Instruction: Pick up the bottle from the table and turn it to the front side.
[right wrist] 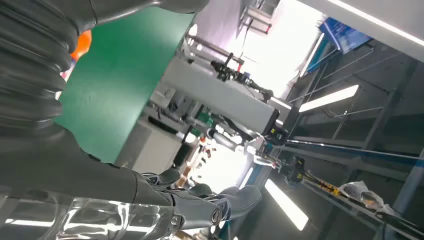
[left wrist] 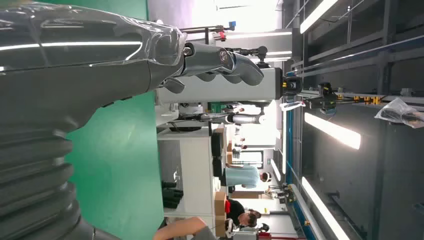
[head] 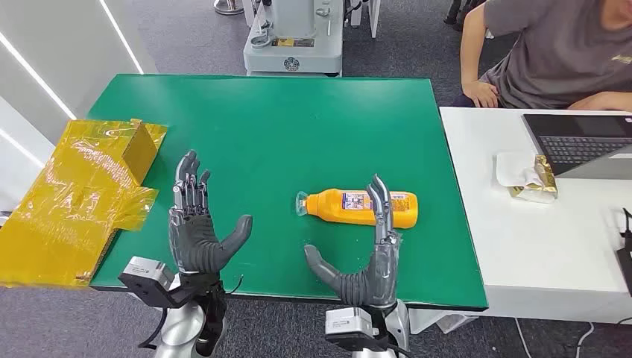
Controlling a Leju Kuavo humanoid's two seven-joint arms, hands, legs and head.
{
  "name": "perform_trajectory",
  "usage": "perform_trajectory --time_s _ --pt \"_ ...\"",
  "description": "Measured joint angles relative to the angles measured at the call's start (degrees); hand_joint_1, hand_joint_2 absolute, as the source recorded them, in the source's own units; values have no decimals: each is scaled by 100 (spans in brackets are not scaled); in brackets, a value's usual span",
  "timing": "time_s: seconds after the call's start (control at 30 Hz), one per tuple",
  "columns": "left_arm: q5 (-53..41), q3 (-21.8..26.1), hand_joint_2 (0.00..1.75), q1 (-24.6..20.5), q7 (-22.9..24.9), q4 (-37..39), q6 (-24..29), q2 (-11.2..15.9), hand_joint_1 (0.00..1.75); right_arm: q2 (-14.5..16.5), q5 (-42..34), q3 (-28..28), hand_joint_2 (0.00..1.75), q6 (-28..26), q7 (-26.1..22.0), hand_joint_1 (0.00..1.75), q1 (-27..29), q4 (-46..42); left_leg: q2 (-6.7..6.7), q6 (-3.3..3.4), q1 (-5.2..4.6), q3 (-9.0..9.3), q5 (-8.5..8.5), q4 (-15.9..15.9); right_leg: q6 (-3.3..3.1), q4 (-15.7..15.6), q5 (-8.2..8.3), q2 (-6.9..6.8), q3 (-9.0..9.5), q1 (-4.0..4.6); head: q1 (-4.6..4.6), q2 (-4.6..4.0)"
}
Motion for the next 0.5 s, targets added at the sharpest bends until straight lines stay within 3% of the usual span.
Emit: perform_trajectory --time_s 0.1,0.2,0.37,0.5 --pt "20 2 175 0 0 -4 13 1 0 -58 563 -175 175 64 344 0 -36 35 1 0 0 -2 0 0 0 0 0 0 0 0 -1 0" --pt "60 2 175 6 0 -45 30 4 0 -308 1038 -435 175 484 769 0 -402 173 1 1 -1 -3 0 1 3 0 4 0 1 -1 -1 0" --pt "137 2 175 13 0 -93 5 11 0 -802 1232 -663 175 1239 741 0 -1471 872 1 10 -2 -3 8 6 9 0 19 0 3 -2 0 0" --pt "196 2 175 13 0 -98 -60 15 0 -1228 1218 -682 175 2176 708 0 -2585 1839 -1 14 -2 -4 18 11 8 1 25 -3 3 -2 -1 0"
